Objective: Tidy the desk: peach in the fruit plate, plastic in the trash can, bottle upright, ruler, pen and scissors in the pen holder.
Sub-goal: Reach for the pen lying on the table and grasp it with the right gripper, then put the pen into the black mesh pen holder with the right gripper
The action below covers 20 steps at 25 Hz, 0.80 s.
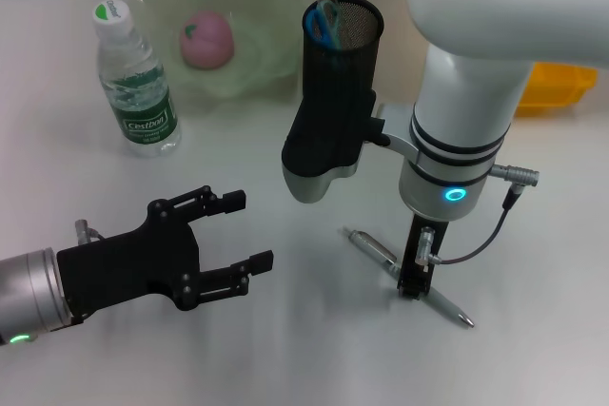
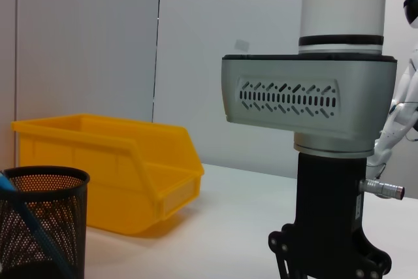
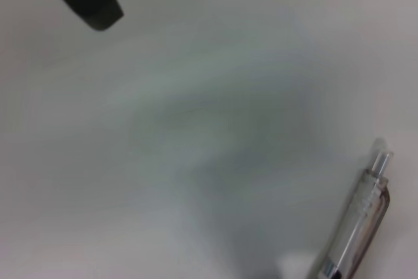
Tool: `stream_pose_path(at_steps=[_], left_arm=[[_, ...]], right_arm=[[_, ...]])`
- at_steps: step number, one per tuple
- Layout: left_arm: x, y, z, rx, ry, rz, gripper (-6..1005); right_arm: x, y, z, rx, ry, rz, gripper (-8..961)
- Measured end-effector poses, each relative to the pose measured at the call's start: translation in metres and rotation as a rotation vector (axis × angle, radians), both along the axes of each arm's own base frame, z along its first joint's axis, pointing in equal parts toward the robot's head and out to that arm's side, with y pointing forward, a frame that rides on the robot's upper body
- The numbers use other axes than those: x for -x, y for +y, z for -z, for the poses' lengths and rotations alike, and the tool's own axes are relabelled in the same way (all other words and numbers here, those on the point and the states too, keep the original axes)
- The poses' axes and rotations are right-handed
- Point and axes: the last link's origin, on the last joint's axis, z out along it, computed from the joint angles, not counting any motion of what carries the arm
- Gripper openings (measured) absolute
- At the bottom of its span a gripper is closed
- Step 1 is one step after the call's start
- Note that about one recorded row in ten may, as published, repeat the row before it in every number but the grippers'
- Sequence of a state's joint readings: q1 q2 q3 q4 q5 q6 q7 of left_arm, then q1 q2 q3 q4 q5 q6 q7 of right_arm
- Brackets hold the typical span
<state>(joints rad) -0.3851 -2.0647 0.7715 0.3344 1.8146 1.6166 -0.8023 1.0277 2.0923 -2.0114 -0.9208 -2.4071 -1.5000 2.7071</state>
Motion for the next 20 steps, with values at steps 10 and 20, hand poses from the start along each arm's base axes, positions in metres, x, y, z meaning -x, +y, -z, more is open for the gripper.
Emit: stream_pose_path(at_steps=[10,20], left_arm=[[0.0,0.0,0.0,0.0,0.0,0.0,786],[0.0003,0.0001,-0.0005,0.0,0.001,0.0,786]], right_arm=[[-0.0013,0.0008,0.0,-0.004,-0.003,-0.001,164],[0.0034,0.0049,-0.0049,-0.01,0.049,0.023,127]])
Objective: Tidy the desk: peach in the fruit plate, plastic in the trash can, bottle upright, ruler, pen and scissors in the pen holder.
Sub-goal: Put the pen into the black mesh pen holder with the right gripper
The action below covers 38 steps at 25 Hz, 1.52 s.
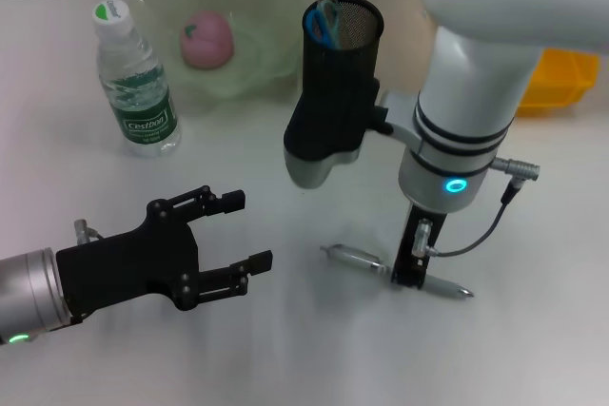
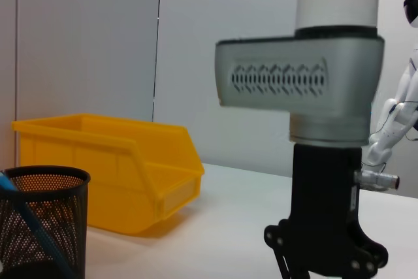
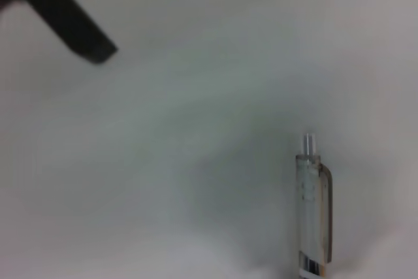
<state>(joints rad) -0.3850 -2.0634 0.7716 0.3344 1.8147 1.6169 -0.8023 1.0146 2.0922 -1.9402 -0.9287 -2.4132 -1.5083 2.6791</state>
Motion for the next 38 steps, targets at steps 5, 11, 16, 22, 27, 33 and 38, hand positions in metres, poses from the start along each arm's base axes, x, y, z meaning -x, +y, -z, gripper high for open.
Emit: stream_pose_path(at_steps=[5,11,16,22,27,33,38], left_arm=[[-0.001,0.001,-0.001,0.004,-0.009,-0.01,786],[-0.004,0.003,-0.003,0.01,-0.028,-0.017,786],[-0.006,0.006,-0.005,-0.007,-0.049,-0.019,786],[-0.008,0.006,-0.006,-0.015,-0.065,-0.017,786],[-0.01,0.008,-0.006,-0.02,-0.074,-0.018,786],[-0.011,0.01,-0.006,-0.021,-0.078,-0.015,786],[-0.013,0.011,-0.007,-0.032,-0.09,-0.018,786]], right_arm=[[0.003,0.012,-0.013,-0.03,0.084,0.034,129],[-0.002,0.031,-0.037,-0.082,0.253,0.028,132],[-0.013,0.043,-0.063,-0.136,0.449,-0.007,135],[-0.034,0.043,-0.086,-0.197,0.791,-0.075,138],[-0.05,0.035,-0.09,-0.244,1.0,-0.13,140],[-0.067,0.023,-0.086,-0.306,1.208,-0.214,143],[-0.084,0.012,-0.074,-0.384,1.324,-0.278,146]])
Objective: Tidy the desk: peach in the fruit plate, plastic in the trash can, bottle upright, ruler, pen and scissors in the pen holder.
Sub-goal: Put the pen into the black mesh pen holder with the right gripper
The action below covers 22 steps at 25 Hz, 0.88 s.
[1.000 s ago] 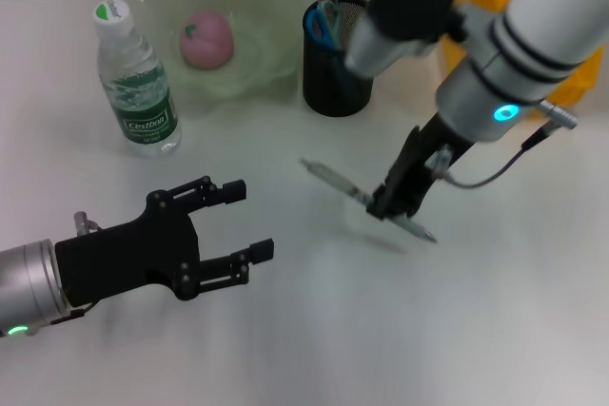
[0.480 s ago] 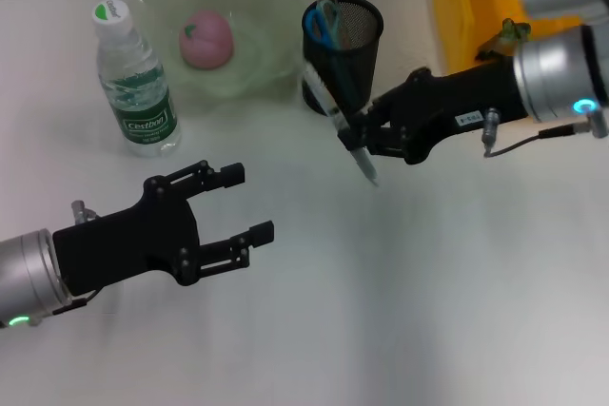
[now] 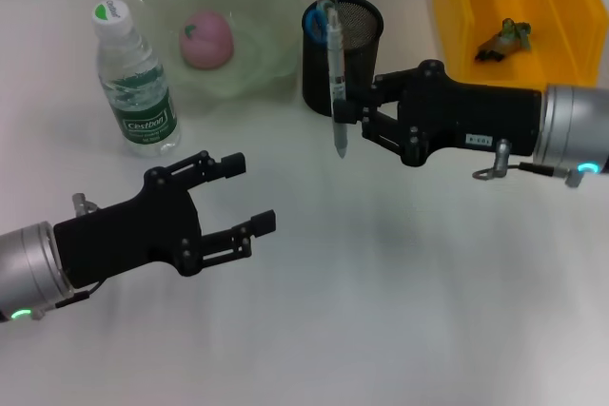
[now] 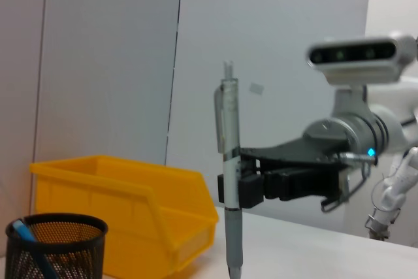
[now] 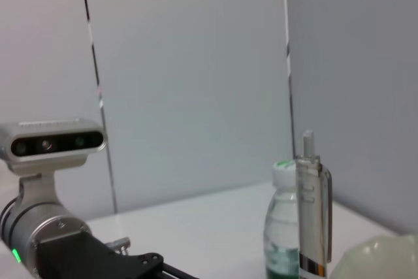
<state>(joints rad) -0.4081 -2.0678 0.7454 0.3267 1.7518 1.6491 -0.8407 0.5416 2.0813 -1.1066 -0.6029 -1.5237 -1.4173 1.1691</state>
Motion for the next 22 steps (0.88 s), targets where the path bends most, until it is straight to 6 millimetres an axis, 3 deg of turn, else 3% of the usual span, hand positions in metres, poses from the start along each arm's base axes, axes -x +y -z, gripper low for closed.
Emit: stream_pose_path(at_steps=[4,22], left_arm=[[-0.0005,0.001,-0.0009,-0.009,-0.008,-0.004,786],[-0.0015,0.0009,-0.0019,-0.012,-0.017,-0.001,786]], right_arm=[[-0.012,-0.0074,0.0091,-0.089,0.078,0.007,148],[-0.0128,-0.006,0.0049,-0.193,0.109,-0.022,157]])
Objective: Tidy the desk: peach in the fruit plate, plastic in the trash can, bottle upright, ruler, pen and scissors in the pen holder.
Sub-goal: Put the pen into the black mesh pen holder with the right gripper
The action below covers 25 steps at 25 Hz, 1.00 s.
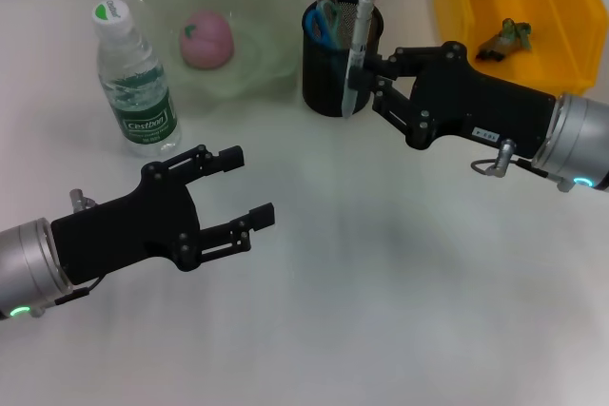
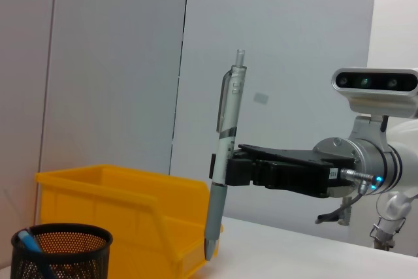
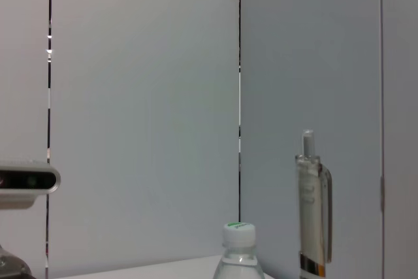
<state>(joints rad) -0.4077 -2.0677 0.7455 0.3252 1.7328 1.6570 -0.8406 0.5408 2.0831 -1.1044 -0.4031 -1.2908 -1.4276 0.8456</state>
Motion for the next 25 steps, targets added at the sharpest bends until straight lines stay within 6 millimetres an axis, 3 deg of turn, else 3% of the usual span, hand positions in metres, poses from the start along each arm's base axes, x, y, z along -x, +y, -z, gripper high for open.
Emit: stream_pose_path(at_steps=[9,25], left_arm=[[-0.001,0.004,0.001,0.002,0.003,-0.009,786],[-0.005,0.008,0.0,0.009,-0.043,-0.05,786]], right_arm=[[0.005,0.007,-0.002,-0.147,-0.074,-0.114,161],[0.011,0.035,0.003,-0.619,-0.323,-0.307,169]])
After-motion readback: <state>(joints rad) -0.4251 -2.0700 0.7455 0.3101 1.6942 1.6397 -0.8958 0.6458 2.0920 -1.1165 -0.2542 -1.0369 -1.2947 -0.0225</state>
